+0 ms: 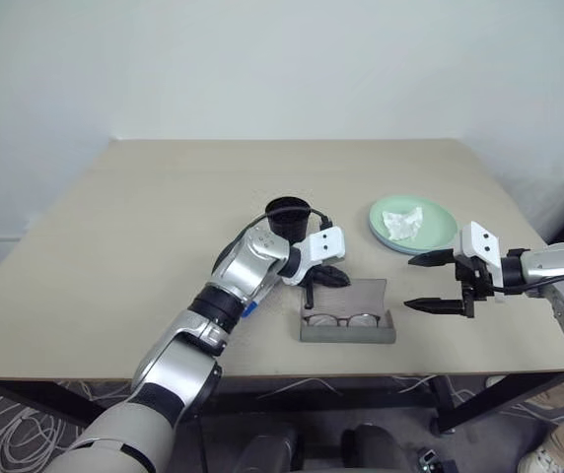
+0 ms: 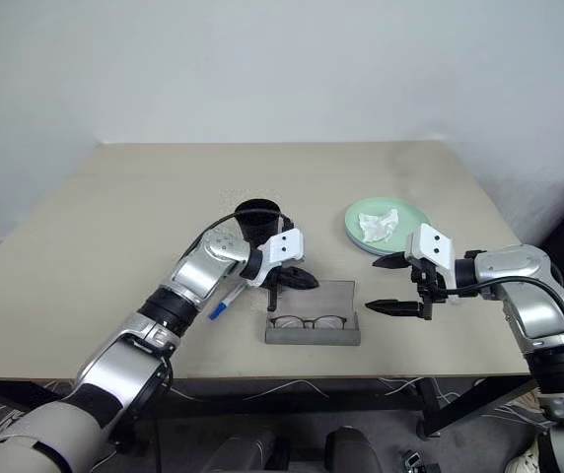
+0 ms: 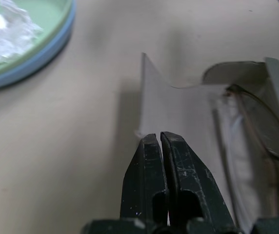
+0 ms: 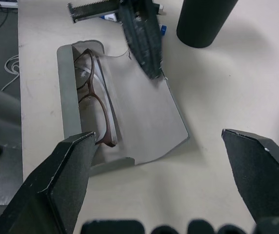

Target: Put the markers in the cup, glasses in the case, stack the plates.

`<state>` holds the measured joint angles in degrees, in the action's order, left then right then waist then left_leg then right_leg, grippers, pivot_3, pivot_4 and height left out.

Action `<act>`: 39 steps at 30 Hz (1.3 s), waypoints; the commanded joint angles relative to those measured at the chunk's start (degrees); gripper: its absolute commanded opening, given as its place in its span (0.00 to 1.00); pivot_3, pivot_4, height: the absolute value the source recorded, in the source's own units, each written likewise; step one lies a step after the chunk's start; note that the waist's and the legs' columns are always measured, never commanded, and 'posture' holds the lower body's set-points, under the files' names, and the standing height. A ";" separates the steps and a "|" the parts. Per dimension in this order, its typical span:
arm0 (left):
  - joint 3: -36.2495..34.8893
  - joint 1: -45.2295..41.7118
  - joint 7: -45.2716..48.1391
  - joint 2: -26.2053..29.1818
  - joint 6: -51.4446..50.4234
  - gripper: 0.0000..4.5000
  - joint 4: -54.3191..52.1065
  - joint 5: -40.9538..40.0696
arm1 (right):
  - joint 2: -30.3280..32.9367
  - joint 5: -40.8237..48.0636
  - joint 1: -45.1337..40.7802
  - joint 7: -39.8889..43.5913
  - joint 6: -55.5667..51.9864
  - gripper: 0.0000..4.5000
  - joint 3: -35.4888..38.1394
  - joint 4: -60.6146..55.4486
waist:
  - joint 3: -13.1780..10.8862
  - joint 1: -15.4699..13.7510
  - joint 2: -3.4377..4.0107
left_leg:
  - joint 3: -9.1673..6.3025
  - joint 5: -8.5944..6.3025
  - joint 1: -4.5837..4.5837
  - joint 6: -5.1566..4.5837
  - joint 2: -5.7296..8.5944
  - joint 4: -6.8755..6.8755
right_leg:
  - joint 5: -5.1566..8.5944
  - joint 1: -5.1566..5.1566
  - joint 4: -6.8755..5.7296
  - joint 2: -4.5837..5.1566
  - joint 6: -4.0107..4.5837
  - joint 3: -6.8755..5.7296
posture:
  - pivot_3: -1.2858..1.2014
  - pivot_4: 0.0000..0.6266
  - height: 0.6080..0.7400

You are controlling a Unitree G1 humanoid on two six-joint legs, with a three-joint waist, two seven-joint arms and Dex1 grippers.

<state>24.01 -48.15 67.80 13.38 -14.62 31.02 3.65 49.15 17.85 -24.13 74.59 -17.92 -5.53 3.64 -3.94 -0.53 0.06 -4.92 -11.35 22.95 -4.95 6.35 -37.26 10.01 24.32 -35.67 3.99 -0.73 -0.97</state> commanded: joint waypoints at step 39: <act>2.67 6.17 6.04 4.92 -6.67 0.00 -15.29 -0.91 | -0.40 -0.52 -1.72 -0.53 1.20 1.00 0.78 -0.90 | 0.02 0.01 0.02 | 0.01 0.00 -0.05 0.00 -0.01 -0.01 | -0.01 -0.02 -0.05 -0.01 -0.01 0.03 | 0.52 0.00 0.99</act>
<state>26.49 -41.79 73.23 17.78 -20.65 18.71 3.49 48.67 17.33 -24.25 73.94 -17.50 -5.74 3.55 -3.92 -0.52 0.07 -4.91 -11.35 22.90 -4.95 6.34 -37.27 10.00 24.30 -35.71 3.98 -0.74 -0.94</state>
